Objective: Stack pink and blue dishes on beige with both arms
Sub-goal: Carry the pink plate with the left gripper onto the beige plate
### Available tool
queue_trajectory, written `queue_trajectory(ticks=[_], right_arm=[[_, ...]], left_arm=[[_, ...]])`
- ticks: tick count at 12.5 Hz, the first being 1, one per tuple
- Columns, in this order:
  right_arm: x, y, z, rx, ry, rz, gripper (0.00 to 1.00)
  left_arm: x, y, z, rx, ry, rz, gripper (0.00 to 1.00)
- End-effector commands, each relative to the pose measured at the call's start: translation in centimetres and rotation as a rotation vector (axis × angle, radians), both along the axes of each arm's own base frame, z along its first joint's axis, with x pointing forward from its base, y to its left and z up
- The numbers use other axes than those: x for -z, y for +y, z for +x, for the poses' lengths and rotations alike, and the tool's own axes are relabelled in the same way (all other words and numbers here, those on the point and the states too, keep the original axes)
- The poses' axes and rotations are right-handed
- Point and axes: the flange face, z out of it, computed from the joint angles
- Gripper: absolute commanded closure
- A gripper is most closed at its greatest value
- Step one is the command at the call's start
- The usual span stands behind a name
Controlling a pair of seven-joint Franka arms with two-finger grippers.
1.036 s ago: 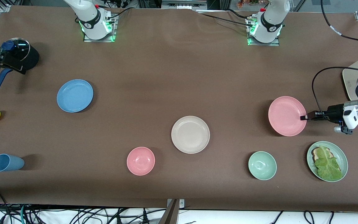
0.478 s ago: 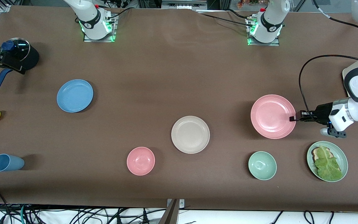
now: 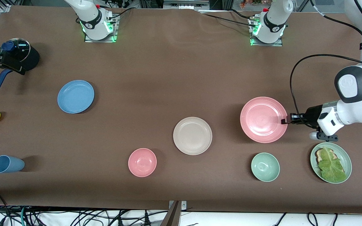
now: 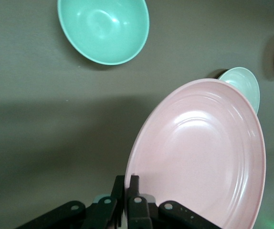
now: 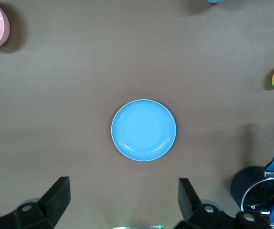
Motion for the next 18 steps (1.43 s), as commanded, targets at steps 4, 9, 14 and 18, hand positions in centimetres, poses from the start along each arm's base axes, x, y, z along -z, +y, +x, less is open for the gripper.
queue_trajectory(ticks=[4, 9, 14, 18], right_arm=[[-0.3, -0.2, -0.4, -0.010, 0.004, 0.004, 0.00], [-0.2, -0.2, -0.4, -0.010, 0.006, 0.004, 0.00], [-0.1, -0.2, -0.7, -0.006, 0.032, 0.006, 0.00], [-0.1, -0.2, -0.7, -0.006, 0.032, 0.006, 0.00]], left_arm=[[-2.4, -10.2, 0.8, -0.039, 0.009, 0.127, 1.00], [-0.1, -16.5, 1.4, -0.088, -0.048, 0.148, 1.00], [2.8, -23.9, 0.1, -0.160, -0.069, 0.194, 1.00], [6.1, -28.7, -1.2, -0.207, -0.101, 0.238, 1.00]])
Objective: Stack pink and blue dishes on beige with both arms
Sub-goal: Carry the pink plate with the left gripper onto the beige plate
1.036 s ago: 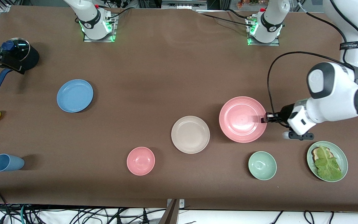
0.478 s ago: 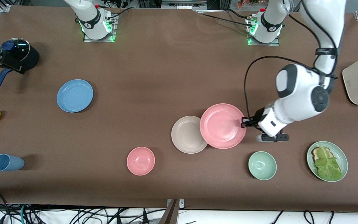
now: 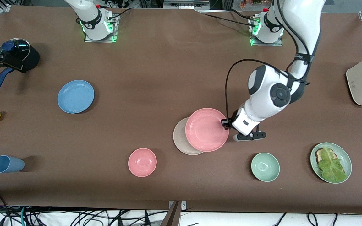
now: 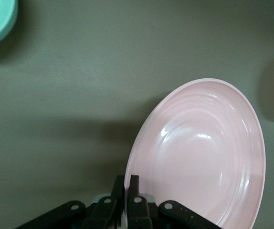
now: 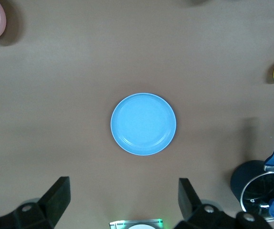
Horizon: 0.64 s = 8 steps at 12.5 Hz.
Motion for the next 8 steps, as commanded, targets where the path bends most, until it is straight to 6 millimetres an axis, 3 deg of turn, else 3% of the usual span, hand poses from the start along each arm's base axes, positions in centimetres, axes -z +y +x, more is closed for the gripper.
queue_trajectory(ticks=[1, 4, 8], right_arm=[[-0.3, -0.2, -0.4, -0.005, 0.004, 0.005, 0.00], [-0.3, -0.2, -0.4, -0.005, 0.006, 0.005, 0.00], [-0.3, -0.2, -0.4, -0.005, 0.007, 0.005, 0.00]], left_arm=[[2.1, -3.1, -0.4, -0.035, -0.033, 0.035, 1.00], [3.7, -5.8, -1.4, -0.063, -0.047, 0.051, 1.00], [6.1, -7.0, -1.7, -0.087, -0.075, 0.062, 1.00]])
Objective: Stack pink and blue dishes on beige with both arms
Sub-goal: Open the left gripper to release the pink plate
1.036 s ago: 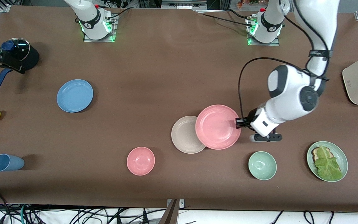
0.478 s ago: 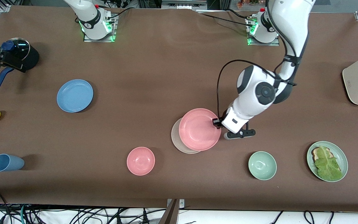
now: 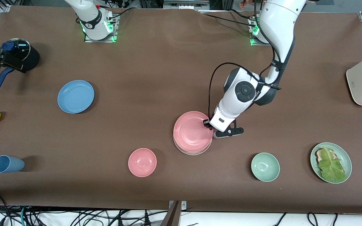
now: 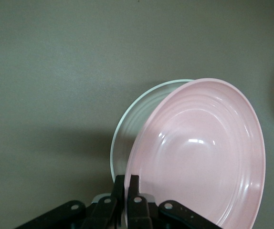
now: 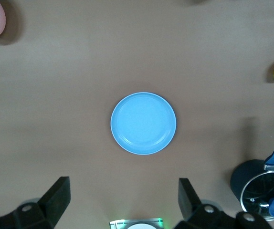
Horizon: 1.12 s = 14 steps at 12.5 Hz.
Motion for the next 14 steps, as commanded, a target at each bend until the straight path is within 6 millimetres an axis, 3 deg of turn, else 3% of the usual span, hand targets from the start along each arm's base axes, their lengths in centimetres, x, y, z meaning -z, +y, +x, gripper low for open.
queue_trajectory(ticks=[1, 3, 6, 10, 13, 14], right_arm=[[-0.4, -0.2, -0.4, -0.005, 0.001, 0.005, 0.00], [-0.3, -0.3, -0.4, -0.002, 0.004, 0.005, 0.00], [-0.3, -0.3, -0.4, -0.004, 0.004, 0.005, 0.00], [-0.4, -0.2, -0.4, -0.005, 0.001, 0.003, 0.00], [-0.4, -0.3, -0.4, -0.004, 0.001, 0.005, 0.00], [-0.4, -0.2, -0.4, -0.005, 0.003, 0.004, 0.00]], left_arm=[[1.6, -0.8, 0.4, -0.022, -0.044, 0.011, 1.00], [2.8, -0.9, 0.5, -0.026, -0.057, 0.007, 1.00], [3.0, -0.9, 0.6, -0.025, -0.062, 0.006, 1.00], [2.6, -0.5, 1.0, -0.023, -0.071, 0.007, 0.55], [2.1, -0.2, 1.3, -0.023, -0.079, 0.004, 0.16], [1.8, 0.2, 1.5, -0.030, -0.081, 0.005, 0.09]])
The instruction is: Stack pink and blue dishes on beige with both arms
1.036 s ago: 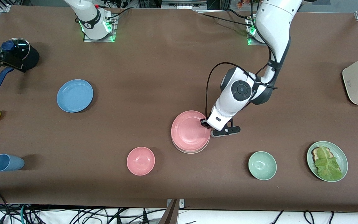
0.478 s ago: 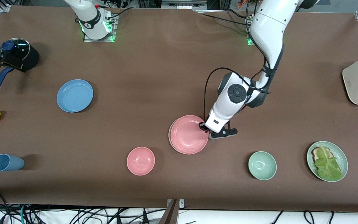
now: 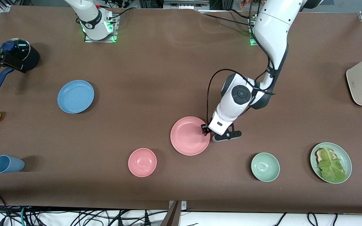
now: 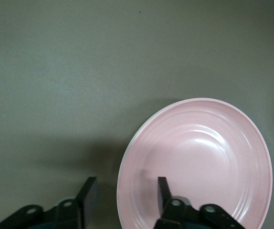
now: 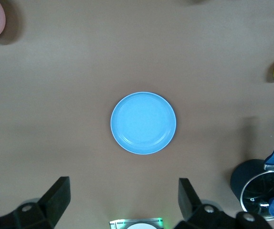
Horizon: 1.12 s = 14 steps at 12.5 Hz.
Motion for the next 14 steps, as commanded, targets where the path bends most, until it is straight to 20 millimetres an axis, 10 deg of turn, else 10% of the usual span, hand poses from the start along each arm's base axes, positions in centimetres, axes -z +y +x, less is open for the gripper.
queue_trajectory(ticks=[1, 14], right_arm=[[-0.4, -0.2, -0.4, -0.006, 0.001, 0.005, 0.00], [-0.4, -0.2, -0.4, -0.006, 0.000, 0.002, 0.00]], left_arm=[[-1.9, 0.8, 0.8, -0.006, -0.027, 0.016, 0.02], [-7.1, 8.1, 4.1, 0.152, 0.035, 0.080, 0.01]])
